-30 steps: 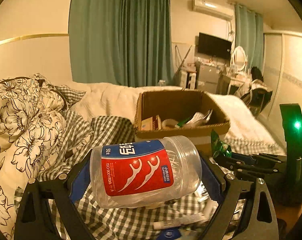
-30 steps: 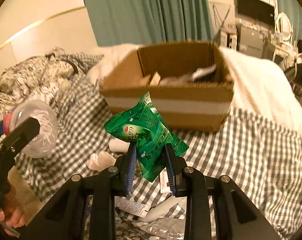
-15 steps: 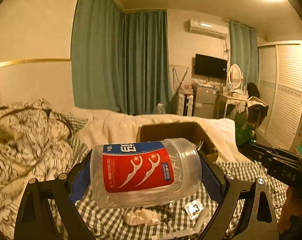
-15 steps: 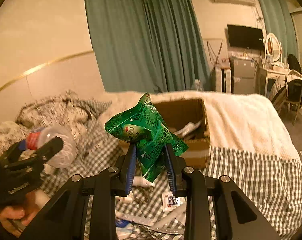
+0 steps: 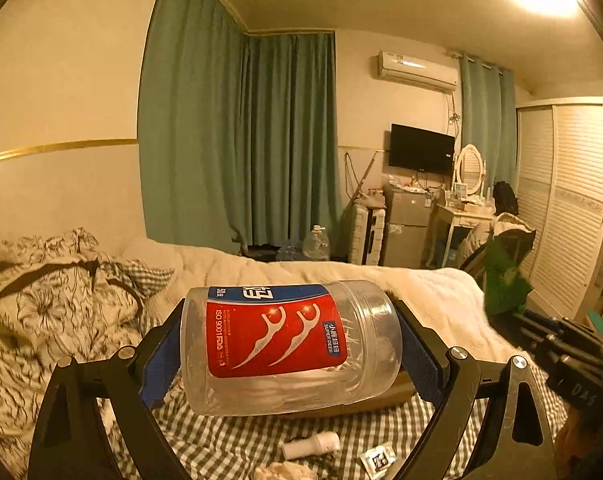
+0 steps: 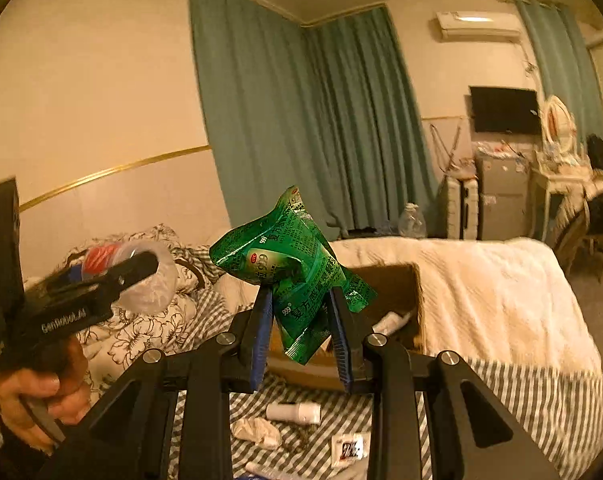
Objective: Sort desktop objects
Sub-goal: 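Carry the floss jar and green packet over the cardboard box with both grippers, then release the floss jar and green packet into the cardboard box with both grippers, then move both grippers back toward the items left on the bed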
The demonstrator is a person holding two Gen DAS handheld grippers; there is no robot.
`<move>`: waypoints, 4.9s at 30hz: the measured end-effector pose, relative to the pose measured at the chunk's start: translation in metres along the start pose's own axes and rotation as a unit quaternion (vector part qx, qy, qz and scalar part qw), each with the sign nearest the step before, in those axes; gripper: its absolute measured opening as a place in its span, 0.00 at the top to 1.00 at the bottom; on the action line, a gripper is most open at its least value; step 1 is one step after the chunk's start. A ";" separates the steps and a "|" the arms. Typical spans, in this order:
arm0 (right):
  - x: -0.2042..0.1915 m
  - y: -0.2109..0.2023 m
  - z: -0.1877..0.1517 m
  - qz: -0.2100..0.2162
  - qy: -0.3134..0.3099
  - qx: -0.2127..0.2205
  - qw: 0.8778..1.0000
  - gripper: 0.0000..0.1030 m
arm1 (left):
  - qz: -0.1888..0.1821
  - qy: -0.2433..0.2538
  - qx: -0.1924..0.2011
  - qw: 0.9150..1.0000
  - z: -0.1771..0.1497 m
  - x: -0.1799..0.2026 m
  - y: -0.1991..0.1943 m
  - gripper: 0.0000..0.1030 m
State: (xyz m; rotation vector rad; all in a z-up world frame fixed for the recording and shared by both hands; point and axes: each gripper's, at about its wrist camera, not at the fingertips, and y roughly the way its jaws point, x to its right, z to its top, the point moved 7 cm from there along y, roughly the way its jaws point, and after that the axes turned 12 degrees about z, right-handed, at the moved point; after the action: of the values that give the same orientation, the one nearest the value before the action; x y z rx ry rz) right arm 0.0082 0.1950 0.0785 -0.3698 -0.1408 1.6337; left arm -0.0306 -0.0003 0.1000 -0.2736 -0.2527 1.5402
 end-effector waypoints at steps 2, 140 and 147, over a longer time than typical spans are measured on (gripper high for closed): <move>0.002 0.009 0.010 0.000 -0.003 -0.003 1.000 0.74 | 0.002 -0.005 -0.002 1.000 0.014 0.000 0.006 0.08; 0.084 0.105 -0.191 -0.099 0.069 -0.230 0.966 0.13 | 0.082 0.034 -0.245 0.965 -0.250 -0.010 0.143 0.00; 0.093 0.126 -0.226 -0.086 0.091 -0.295 0.947 0.13 | 0.070 0.058 -0.328 0.940 -0.296 0.000 0.165 0.00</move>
State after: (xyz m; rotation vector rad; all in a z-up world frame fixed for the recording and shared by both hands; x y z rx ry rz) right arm -0.0439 0.2445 -0.1866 -0.9373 -0.5125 1.3512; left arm -0.0892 -0.0030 -0.2338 -0.9216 -0.6657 1.5344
